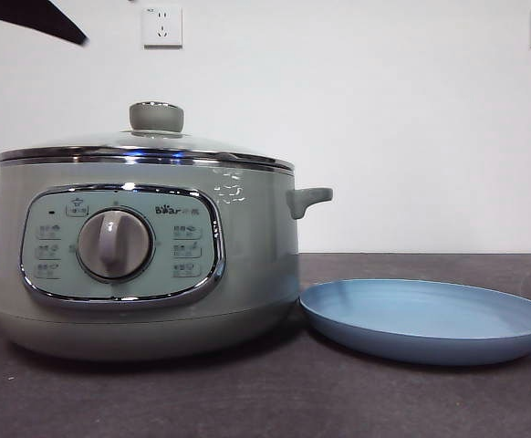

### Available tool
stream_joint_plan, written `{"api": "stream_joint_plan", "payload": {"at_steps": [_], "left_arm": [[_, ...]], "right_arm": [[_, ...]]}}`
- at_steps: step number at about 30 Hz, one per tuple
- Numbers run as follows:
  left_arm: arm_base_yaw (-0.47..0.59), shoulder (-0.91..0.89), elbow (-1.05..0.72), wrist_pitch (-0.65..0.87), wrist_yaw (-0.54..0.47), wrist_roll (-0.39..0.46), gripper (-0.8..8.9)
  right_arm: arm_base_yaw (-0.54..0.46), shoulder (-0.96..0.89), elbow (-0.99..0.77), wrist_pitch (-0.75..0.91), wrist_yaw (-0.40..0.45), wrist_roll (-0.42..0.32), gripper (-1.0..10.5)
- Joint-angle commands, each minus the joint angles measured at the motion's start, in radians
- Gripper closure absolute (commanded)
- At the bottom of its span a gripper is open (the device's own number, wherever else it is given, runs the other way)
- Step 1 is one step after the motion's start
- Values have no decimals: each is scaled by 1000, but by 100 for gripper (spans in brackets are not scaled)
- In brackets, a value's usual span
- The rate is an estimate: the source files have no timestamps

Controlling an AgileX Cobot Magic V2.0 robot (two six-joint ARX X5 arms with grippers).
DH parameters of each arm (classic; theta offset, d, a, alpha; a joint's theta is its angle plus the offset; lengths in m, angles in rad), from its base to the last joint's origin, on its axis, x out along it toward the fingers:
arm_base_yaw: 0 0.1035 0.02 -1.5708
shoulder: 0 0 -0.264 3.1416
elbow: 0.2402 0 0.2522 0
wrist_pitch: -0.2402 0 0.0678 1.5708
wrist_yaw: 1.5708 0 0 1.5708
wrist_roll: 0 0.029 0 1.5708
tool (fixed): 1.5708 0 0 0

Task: Take the pumpkin out from the steamer,put the pumpkin in the blue plate,close the lid

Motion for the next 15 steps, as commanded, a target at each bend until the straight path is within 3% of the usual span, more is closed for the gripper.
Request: {"api": "stream_joint_plan", "payload": {"at_steps": [1, 5, 15], "left_arm": [[-59, 75, 53, -32, -76, 61, 413], [-116, 154, 96, -40, -141, 77, 413], [-156, 283, 98, -71, -162, 100, 414]], "right_arm": [[1, -1, 3, -4, -1, -9, 505], [1, -1, 3, -19, 0, -9, 505], [1, -1, 3, -24, 0, -16, 505]]}}
